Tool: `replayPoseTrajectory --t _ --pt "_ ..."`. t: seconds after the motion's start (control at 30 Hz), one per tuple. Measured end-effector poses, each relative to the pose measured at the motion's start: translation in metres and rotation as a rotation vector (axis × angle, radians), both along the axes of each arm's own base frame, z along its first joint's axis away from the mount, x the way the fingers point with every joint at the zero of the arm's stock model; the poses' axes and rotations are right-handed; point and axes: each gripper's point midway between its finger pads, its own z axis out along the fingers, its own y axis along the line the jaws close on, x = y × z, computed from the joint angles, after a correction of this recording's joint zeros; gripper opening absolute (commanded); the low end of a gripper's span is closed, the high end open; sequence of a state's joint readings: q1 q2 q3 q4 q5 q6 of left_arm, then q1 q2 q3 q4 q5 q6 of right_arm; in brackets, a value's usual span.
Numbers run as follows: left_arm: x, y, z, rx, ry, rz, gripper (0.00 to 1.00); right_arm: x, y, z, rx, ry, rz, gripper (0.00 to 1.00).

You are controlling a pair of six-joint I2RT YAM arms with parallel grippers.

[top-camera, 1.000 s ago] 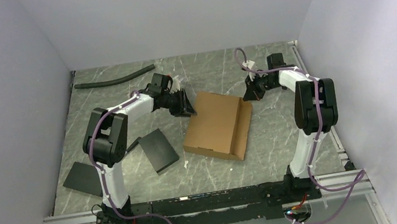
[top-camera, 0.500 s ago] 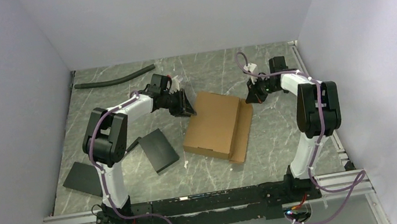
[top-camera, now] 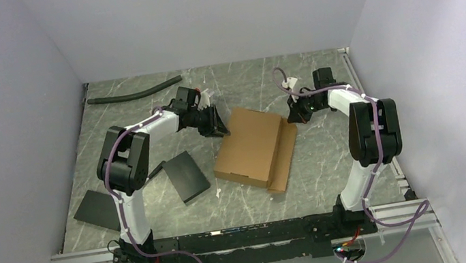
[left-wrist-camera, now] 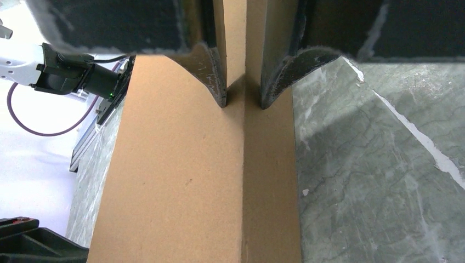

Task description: Fold the paper box

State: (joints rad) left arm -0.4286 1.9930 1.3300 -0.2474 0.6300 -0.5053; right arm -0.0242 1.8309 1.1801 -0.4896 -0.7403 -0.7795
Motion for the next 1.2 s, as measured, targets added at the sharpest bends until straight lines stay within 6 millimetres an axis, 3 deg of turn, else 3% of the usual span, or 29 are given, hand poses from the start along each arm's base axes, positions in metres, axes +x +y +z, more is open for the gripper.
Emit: replayPoseTrajectory --t 0.37,0.6,0.77,1.07,1.2 --pt "0.001 0.001 0.000 -0.005 0.010 -0.029 0.28 -0.008 0.008 0.002 -0.100 -0.050 0.063 0.00" --pt "0.001 0.000 0.000 0.002 0.015 -0.082 0.27 0.005 0.020 0.018 -0.103 0.002 0.012 0.00" --pt "0.002 -0.001 -0.001 -0.006 0.021 -0.108 0.26 0.006 0.022 0.016 -0.105 0.040 -0.012 0.00" --pt "0.002 0.000 0.000 -0.008 0.050 -0.112 0.27 0.003 0.021 0.016 -0.133 0.086 -0.044 0.40" --pt "0.003 0.001 0.000 -0.009 0.055 -0.105 0.28 -0.001 0.015 0.019 -0.125 0.101 -0.070 0.51"
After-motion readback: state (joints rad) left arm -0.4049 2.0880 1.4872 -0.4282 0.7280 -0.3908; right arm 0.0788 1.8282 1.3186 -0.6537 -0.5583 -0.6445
